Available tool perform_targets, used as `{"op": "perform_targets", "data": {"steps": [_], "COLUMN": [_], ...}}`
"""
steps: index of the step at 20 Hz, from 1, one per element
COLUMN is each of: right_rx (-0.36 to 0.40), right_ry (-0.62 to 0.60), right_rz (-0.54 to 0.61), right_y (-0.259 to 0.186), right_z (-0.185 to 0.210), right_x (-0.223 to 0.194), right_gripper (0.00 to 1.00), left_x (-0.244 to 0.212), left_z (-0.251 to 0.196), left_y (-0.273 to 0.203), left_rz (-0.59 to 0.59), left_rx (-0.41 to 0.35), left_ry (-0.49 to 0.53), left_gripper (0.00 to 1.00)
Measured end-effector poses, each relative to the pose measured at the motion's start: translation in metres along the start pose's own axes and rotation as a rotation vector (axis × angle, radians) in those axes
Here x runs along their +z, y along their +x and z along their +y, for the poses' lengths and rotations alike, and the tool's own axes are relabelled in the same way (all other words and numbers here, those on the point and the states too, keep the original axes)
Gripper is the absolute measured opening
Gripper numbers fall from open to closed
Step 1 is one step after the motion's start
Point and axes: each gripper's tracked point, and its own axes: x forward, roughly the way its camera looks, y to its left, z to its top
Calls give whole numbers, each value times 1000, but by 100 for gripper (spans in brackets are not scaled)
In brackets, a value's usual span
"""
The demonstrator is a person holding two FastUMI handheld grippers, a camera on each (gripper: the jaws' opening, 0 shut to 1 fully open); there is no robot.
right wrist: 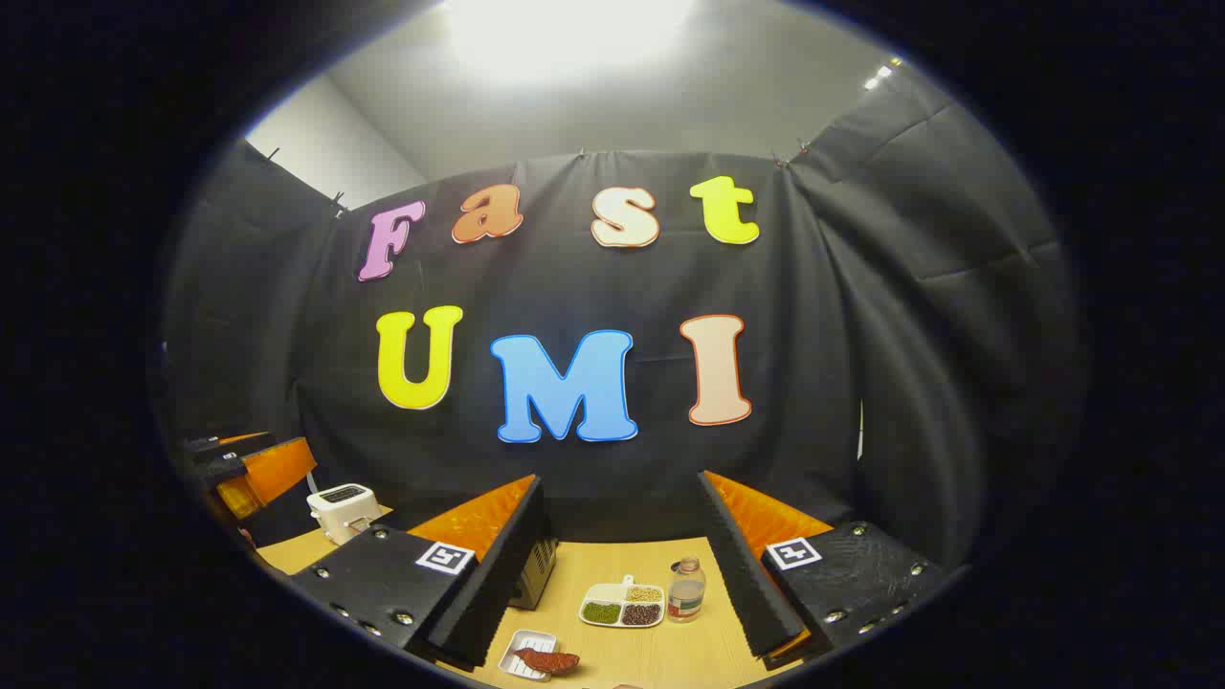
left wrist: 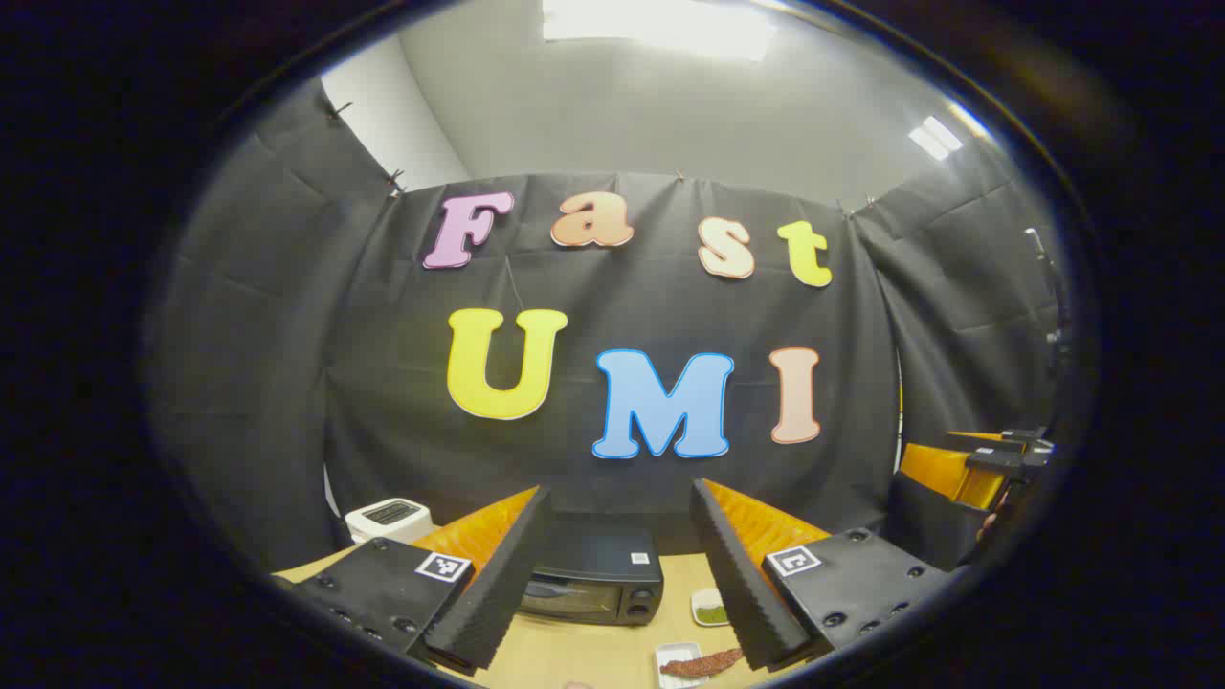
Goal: Open the electric oven with the left hand, put the food in, and close the electric oven.
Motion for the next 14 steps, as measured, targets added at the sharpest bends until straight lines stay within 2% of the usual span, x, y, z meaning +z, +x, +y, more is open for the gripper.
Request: {"op": "perform_targets", "data": {"steps": [1,2,3,4,6,8,9,12,13,14], "right_rx": [6,10,14,20,32,26,22,-3,1,3], "right_ry": [1,2,7,14,19,9,5,6,13,19], "right_rz": [4,11,12,14,26,33,30,42,42,40], "right_y": [1,3,4,6,12,17,18,22,22,21], "right_z": [0,0,0,1,2,2,4,10,15,19], "right_x": [-2,-6,-9,-11,-16,-17,-16,-16,-15,-13], "right_gripper": [95,95,95,95,95,95,95,95,95,95], "left_x": [-1,-3,-6,-6,-8,-11,-14,-14,-12,-11], "left_z": [1,1,1,2,4,3,4,15,20,27], "left_y": [0,1,2,4,9,8,7,17,20,25], "left_rz": [4,11,15,14,15,19,22,32,20,16], "left_rx": [4,6,8,10,22,19,12,-10,-13,-10], "left_ry": [2,7,13,21,33,31,32,39,35,27], "left_gripper": [96,100,96,100,100,96,100,100,92,100]}}
